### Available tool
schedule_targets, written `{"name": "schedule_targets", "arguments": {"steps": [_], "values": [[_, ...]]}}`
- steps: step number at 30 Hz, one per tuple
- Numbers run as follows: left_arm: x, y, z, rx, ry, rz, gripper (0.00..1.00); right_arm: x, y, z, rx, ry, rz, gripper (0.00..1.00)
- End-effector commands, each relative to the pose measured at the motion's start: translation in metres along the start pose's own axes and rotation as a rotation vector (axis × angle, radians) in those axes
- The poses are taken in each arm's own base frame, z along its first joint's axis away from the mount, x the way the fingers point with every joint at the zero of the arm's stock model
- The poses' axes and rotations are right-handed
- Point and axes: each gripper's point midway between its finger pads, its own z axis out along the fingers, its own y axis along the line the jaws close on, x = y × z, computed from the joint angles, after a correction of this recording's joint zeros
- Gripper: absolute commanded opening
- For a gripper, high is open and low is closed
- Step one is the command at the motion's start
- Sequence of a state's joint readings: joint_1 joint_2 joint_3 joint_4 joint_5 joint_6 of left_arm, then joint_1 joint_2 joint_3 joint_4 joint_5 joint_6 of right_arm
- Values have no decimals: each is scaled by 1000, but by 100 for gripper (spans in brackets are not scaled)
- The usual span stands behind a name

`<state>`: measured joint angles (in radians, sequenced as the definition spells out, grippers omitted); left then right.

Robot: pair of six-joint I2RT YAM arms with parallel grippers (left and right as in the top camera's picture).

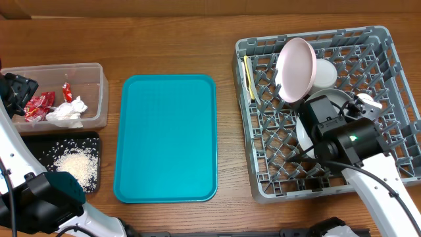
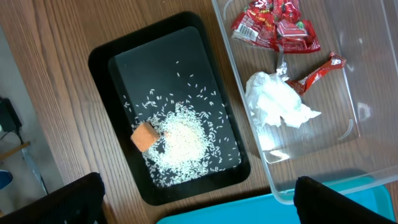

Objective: Sort waste into correct bins and load items into the dishwasher rack
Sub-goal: 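Lower the plate upright into the rack and open the right gripper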

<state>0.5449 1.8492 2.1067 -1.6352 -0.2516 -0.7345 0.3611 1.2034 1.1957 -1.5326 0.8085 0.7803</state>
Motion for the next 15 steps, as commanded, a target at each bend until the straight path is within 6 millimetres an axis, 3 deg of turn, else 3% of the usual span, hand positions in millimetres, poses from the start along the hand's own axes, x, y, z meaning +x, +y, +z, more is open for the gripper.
{"name": "schedule_targets", "arguments": {"steps": [1,15], "values": [[-3,3,-9,6,-32,-25,100,-1,6,2,9,-17,-23,4],[-3,3,-9,6,-32,-25,100,2,18,13,68,3,-85,4]]}}
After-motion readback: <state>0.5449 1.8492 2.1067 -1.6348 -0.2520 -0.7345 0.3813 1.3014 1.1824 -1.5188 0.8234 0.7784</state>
